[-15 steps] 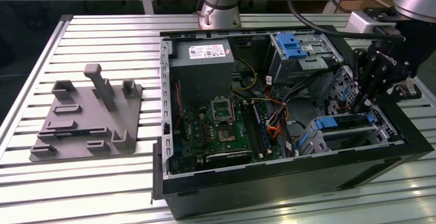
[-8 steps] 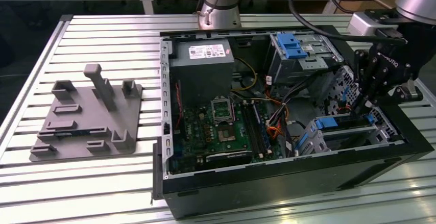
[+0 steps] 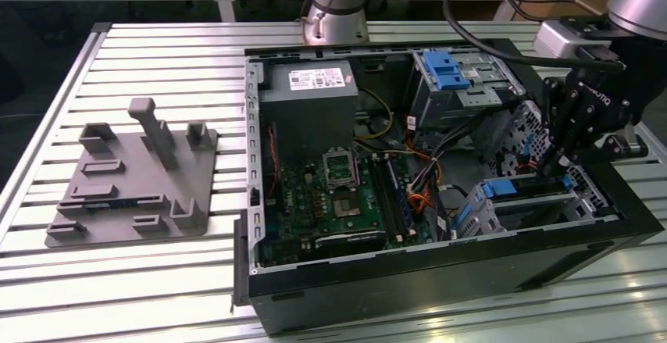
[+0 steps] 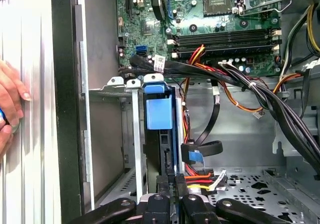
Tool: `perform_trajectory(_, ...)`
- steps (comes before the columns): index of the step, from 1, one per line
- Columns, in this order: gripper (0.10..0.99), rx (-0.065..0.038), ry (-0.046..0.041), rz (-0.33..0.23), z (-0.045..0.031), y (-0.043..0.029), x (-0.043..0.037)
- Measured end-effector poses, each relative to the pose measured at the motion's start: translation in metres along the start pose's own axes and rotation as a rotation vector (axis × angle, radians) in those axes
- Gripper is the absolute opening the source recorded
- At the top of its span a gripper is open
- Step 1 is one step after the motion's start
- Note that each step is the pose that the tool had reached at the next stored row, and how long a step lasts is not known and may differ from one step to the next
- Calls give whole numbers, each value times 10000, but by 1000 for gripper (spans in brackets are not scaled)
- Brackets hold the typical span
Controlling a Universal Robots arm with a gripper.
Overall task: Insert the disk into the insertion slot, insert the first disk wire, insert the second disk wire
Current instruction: 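Insert the first disk wire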
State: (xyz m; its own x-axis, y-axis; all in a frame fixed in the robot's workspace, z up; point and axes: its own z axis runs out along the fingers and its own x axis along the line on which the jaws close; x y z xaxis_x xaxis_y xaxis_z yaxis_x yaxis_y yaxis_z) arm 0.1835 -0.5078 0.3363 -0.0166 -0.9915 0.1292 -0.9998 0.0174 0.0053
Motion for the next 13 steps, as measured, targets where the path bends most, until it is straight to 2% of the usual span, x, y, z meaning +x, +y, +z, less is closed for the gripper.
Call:
perform_trajectory(3, 165, 8, -148, -84, -1, 0, 2)
perform_trajectory(8, 165, 22, -192, -204, 2, 1, 14)
perform_trajectory(13, 165, 22, -352, -216, 10, 1, 74)
